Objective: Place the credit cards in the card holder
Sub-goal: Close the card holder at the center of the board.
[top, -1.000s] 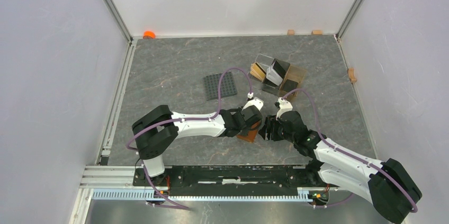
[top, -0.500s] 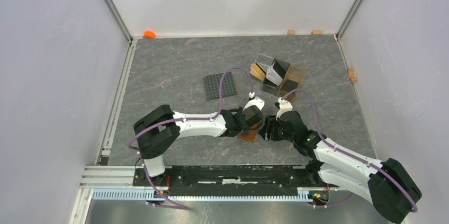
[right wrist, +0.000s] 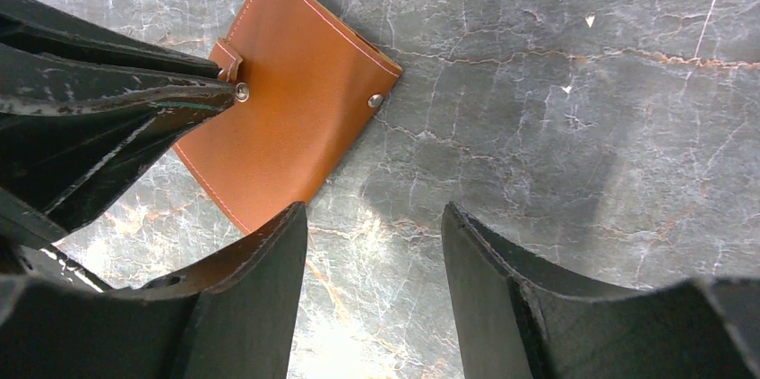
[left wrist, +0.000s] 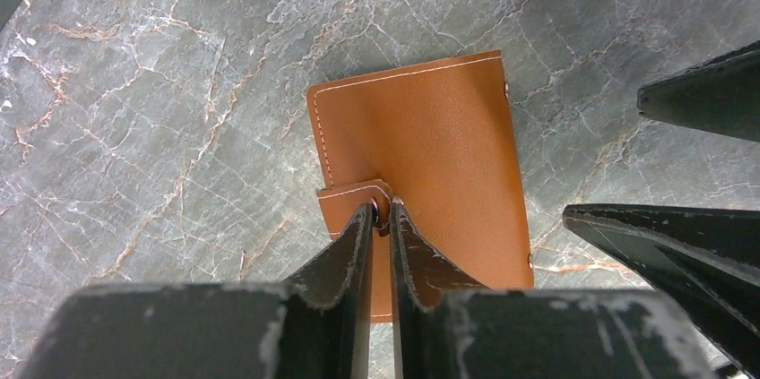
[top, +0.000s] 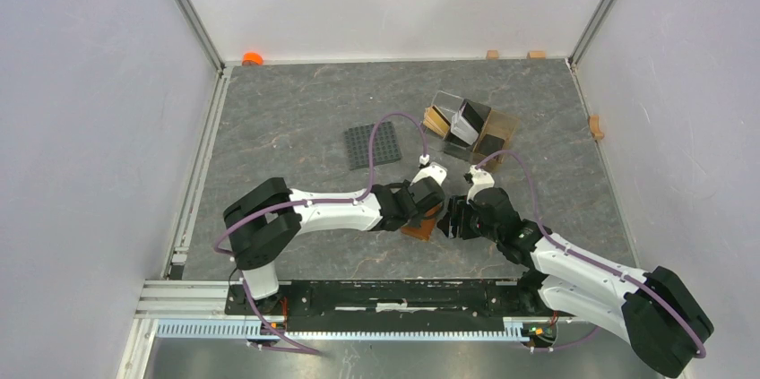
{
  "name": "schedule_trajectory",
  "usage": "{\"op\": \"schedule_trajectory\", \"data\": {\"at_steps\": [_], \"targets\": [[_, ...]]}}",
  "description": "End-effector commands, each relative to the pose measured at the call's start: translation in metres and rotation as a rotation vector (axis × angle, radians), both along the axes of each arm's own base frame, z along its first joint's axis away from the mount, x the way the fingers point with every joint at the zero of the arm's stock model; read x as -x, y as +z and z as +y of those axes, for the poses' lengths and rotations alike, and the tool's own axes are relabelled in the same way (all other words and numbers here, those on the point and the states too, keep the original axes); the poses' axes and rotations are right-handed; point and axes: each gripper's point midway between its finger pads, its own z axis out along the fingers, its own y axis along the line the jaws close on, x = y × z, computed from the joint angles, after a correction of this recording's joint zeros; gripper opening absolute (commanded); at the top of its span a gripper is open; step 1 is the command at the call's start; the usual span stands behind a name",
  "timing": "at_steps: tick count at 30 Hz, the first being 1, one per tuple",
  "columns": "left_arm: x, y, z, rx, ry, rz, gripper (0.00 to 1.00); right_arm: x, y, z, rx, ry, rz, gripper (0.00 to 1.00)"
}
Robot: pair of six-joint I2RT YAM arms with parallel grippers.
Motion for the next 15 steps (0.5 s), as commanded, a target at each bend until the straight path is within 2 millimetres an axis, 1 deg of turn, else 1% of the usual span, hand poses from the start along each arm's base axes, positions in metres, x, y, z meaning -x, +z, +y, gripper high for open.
{"op": "schedule_trajectory", "data": {"at_steps": [1,11,15], "targets": [[0.002,0.02,-0.004,0.102,0.059,0.031,0.02,-0.005,0.006,0.005,-0.019,0.005,-0.03,0.61],[0.007,0.022,-0.015,0.238,0.054,0.16,0.02,-0.004,0.003,0.004,-0.014,0.007,-0.024,0.61],[0.007,0.024,-0.016,0.307,0.06,0.2,0.02,-0.004,-0.003,0.003,-0.007,0.002,-0.019,0.62]]}}
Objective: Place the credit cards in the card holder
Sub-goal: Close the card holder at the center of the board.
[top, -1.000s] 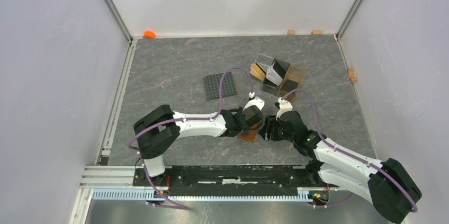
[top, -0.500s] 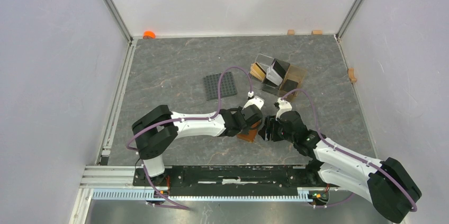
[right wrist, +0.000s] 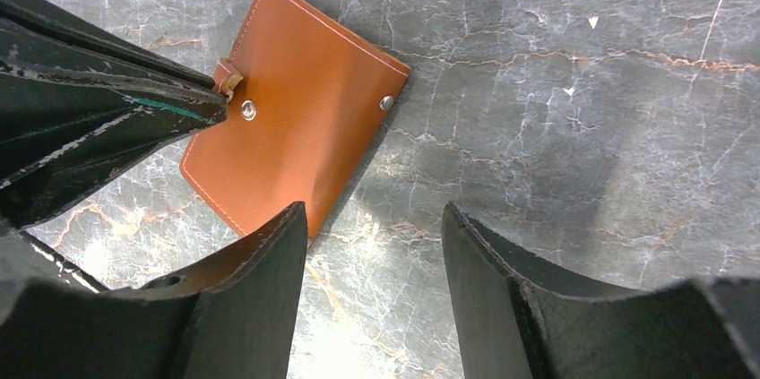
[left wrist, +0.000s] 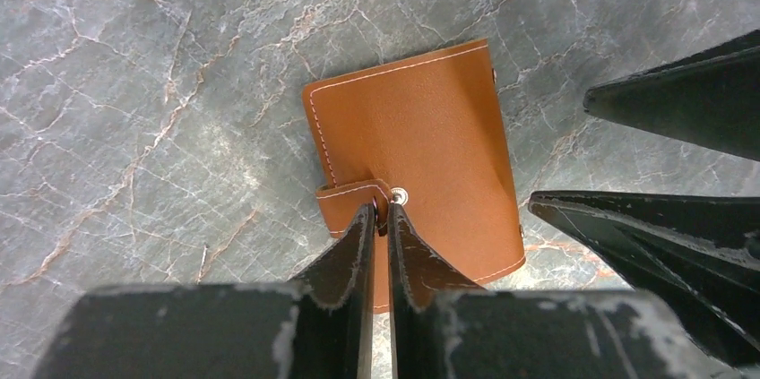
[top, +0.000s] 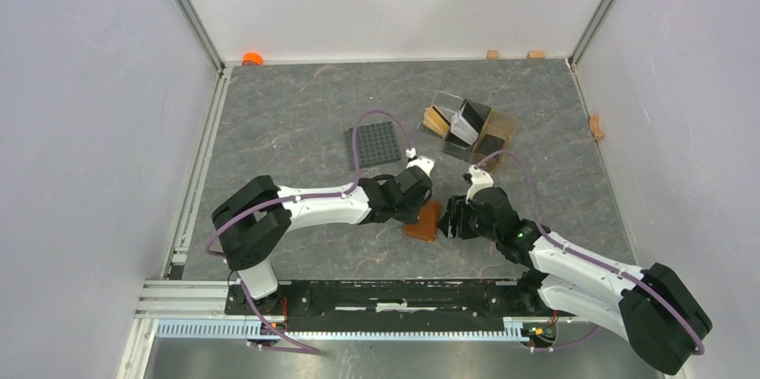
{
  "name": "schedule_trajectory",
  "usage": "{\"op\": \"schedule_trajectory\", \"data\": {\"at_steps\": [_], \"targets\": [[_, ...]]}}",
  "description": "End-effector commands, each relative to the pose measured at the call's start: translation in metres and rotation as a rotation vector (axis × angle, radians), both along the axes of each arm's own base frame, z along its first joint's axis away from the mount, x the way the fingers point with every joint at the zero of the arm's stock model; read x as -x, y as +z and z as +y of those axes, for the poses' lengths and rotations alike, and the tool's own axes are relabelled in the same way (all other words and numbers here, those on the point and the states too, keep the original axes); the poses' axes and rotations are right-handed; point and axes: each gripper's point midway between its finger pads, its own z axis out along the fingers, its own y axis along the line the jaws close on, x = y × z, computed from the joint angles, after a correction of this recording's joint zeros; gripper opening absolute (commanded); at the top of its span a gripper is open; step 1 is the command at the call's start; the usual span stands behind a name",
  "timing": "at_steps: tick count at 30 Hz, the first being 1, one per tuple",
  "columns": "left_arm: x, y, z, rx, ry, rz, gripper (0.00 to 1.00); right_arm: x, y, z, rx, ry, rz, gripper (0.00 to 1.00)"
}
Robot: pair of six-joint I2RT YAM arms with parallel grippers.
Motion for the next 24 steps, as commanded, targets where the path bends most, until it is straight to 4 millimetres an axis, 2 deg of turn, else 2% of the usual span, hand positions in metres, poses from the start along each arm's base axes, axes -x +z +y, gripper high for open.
{"op": "schedule_trajectory", "data": {"at_steps": [1,5,12,16,24], "targets": [[0.004,0.021,-0.016,0.18,0.013,0.066,0.02,-0.005,-0.001,0.004,-0.013,0.003,-0.022,0.62],[0.005,0.024,-0.016,0.248,0.023,0.097,0.02,-0.004,0.0,0.014,-0.071,0.022,-0.02,0.62],[0.011,0.029,-0.02,0.311,0.0,0.149,0.02,-0.006,0.0,0.017,-0.096,0.022,-0.037,0.61],[0.017,0.031,-0.024,0.348,-0.012,0.185,0.02,-0.006,-0.002,0.012,-0.093,0.005,-0.059,0.58],[0.024,0.038,-0.033,0.446,-0.02,0.215,0.02,0.014,-0.025,0.003,-0.113,0.007,-0.015,0.51]]}}
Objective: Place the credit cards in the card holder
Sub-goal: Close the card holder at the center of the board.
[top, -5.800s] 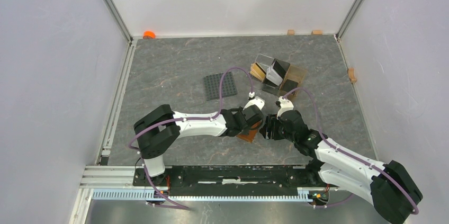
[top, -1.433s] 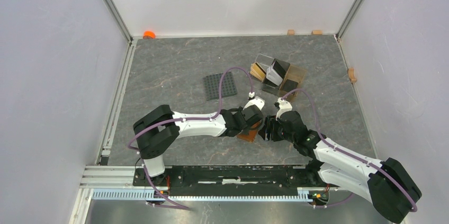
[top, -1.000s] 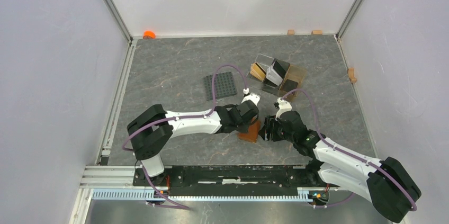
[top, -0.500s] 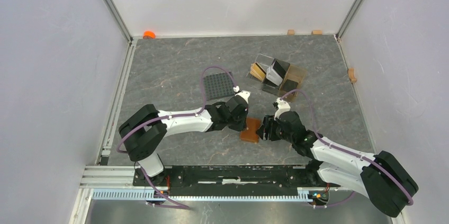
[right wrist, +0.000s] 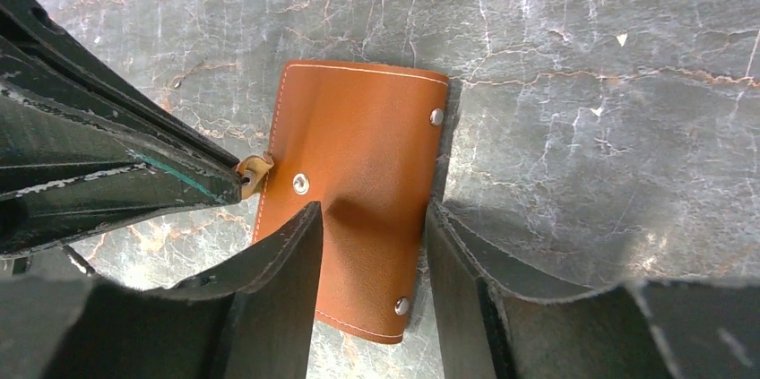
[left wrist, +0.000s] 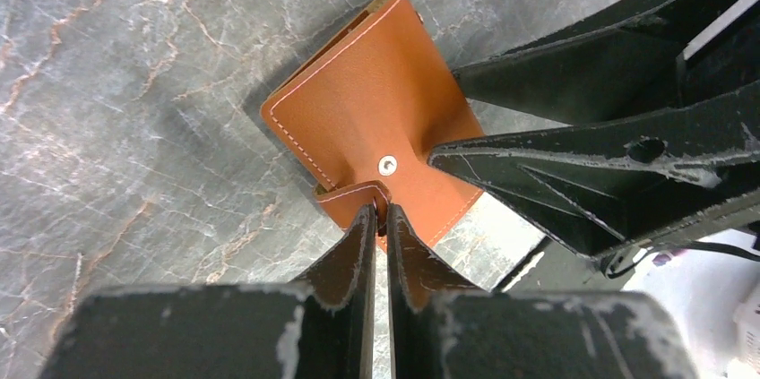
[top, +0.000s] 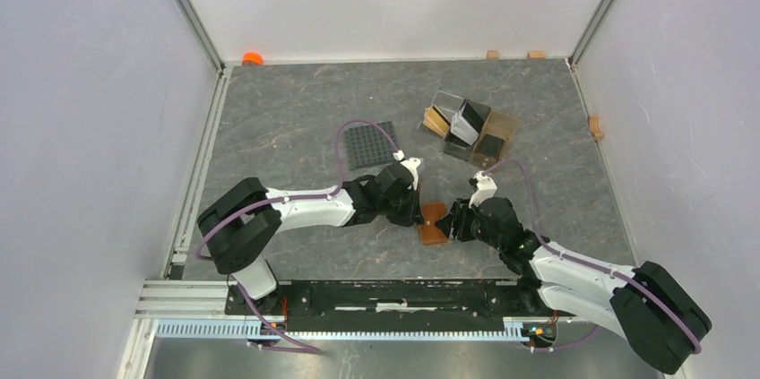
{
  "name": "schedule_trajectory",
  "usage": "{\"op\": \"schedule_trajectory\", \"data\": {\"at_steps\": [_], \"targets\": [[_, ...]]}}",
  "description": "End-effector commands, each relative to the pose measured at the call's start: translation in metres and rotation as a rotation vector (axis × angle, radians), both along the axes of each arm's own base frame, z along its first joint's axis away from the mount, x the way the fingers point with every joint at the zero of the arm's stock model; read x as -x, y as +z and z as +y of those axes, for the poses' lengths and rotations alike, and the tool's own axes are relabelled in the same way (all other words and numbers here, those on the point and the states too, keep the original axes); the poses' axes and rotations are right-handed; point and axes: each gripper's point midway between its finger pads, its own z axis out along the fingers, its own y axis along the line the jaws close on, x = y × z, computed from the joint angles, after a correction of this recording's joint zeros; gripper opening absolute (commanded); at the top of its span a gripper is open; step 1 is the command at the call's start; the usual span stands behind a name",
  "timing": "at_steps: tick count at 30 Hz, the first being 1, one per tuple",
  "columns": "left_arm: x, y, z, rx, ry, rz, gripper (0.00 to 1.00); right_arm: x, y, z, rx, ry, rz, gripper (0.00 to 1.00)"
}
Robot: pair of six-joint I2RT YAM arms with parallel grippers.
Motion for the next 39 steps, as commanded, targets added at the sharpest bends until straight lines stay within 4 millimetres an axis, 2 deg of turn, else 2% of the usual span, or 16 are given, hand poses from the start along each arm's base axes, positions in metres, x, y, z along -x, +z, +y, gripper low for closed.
{"op": "schedule_trajectory", "data": {"at_steps": [1,6,9,12,16,18,22,25,29,34,39], "targets": [[0.002,0.03,-0.021,0.165,0.001,0.015,0.02,0.017,-0.021,-0.007,0.011,0.01,0.057,0.51],[0.004,0.032,-0.032,0.22,-0.007,0.042,0.02,0.019,-0.018,-0.002,-0.012,0.038,0.05,0.49],[0.001,0.031,-0.019,0.19,0.015,0.009,0.02,0.011,-0.018,-0.015,0.066,-0.002,0.027,0.51],[-0.002,0.026,0.003,0.19,0.06,0.011,0.03,-0.003,0.0,-0.023,0.119,-0.024,-0.065,0.6],[0.0,0.011,0.026,0.183,0.099,0.054,0.05,-0.012,0.034,-0.01,0.094,0.077,-0.235,0.7],[0.0,0.009,0.034,0.201,0.126,0.055,0.09,-0.011,0.049,-0.001,0.066,0.147,-0.327,0.75],[0.001,0.001,0.05,0.215,0.195,0.067,0.24,-0.006,0.073,0.015,-0.004,0.248,-0.47,0.78],[0.001,-0.001,0.057,0.214,0.218,0.062,0.34,-0.007,0.081,0.022,-0.026,0.273,-0.518,0.73],[-0.001,-0.003,0.061,0.215,0.233,0.056,0.43,-0.004,0.08,0.039,-0.039,0.345,-0.5,0.62],[-0.003,0.005,0.054,0.253,0.218,0.052,0.48,0.005,0.075,0.061,-0.034,0.428,-0.497,0.56],[-0.006,0.007,0.047,0.25,0.199,0.052,0.49,0.009,0.067,0.074,-0.009,0.457,-0.476,0.53]]}}
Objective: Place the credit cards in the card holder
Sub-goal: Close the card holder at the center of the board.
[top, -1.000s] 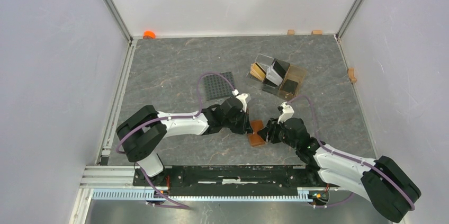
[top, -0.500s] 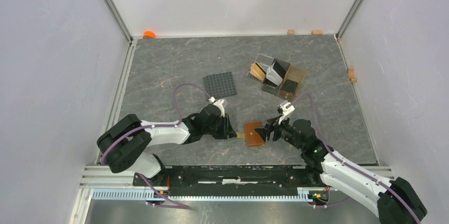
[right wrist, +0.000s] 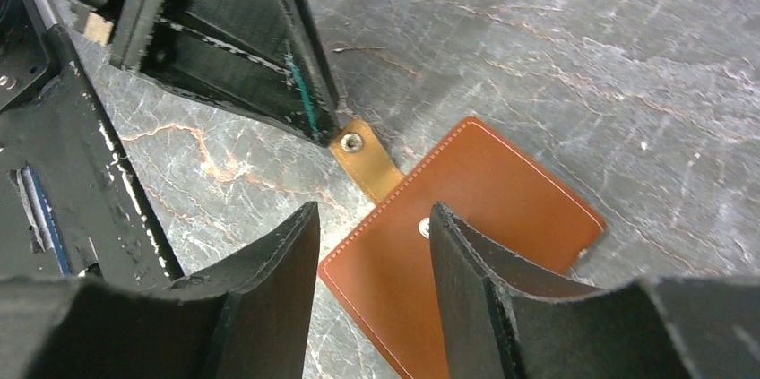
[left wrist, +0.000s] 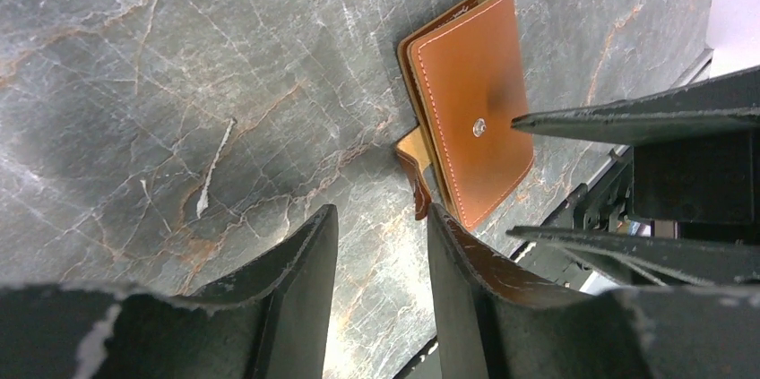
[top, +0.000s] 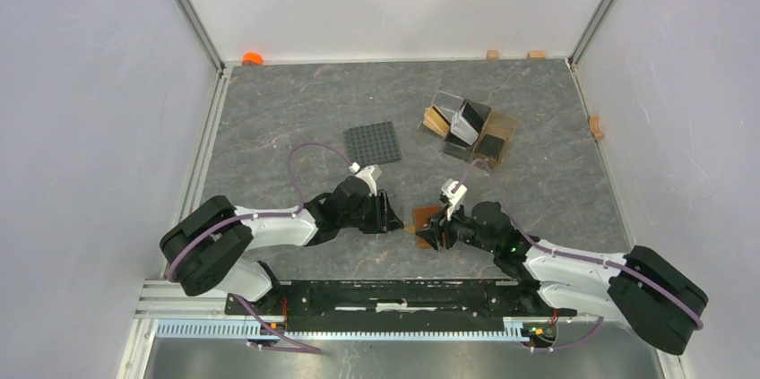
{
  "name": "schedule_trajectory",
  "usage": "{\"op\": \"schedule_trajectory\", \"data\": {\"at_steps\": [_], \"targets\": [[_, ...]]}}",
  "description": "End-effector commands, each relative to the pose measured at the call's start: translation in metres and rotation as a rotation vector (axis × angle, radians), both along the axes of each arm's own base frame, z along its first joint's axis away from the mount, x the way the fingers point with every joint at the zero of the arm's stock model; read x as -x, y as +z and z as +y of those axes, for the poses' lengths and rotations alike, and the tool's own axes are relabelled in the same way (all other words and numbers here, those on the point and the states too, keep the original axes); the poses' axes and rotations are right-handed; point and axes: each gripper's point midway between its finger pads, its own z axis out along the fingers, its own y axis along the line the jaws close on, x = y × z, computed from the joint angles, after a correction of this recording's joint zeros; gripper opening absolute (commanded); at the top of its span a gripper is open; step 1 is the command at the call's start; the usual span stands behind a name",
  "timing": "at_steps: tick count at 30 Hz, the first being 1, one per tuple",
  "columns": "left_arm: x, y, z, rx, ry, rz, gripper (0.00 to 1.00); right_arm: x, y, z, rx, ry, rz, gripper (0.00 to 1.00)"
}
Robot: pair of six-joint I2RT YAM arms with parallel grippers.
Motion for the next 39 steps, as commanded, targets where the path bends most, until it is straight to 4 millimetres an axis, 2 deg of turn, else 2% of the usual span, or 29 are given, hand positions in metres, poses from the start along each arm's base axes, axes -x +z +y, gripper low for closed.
{"op": "schedule_trajectory", "data": {"at_steps": [1,4,9,12,22,29,34,39], "targets": [[-0.013,0.018,-0.016,0.058,0.004,-0.033,0.49,-0.012,0.031,0.022,-0.06,0.021,-0.098,0.53],[-0.014,0.016,-0.019,0.055,-0.008,-0.023,0.5,-0.012,0.026,0.025,-0.039,0.023,-0.094,0.52],[-0.015,0.018,-0.025,0.06,-0.02,-0.025,0.5,-0.011,0.021,0.029,-0.035,0.031,-0.097,0.45],[-0.017,0.019,-0.026,0.06,-0.017,-0.028,0.45,-0.01,0.016,0.031,-0.027,0.039,-0.086,0.4],[-0.016,0.013,-0.028,0.043,-0.023,-0.007,0.47,-0.006,0.0,0.037,-0.004,0.06,-0.06,0.37],[-0.015,0.01,-0.02,0.014,0.013,0.007,0.4,-0.004,-0.007,0.044,0.0,0.086,-0.055,0.35],[-0.012,0.009,-0.016,0.015,0.029,0.023,0.41,0.0,-0.012,0.049,0.009,0.112,-0.046,0.35],[-0.013,0.014,-0.02,0.027,0.025,0.017,0.49,0.004,-0.02,0.052,0.027,0.131,-0.025,0.33]]}}
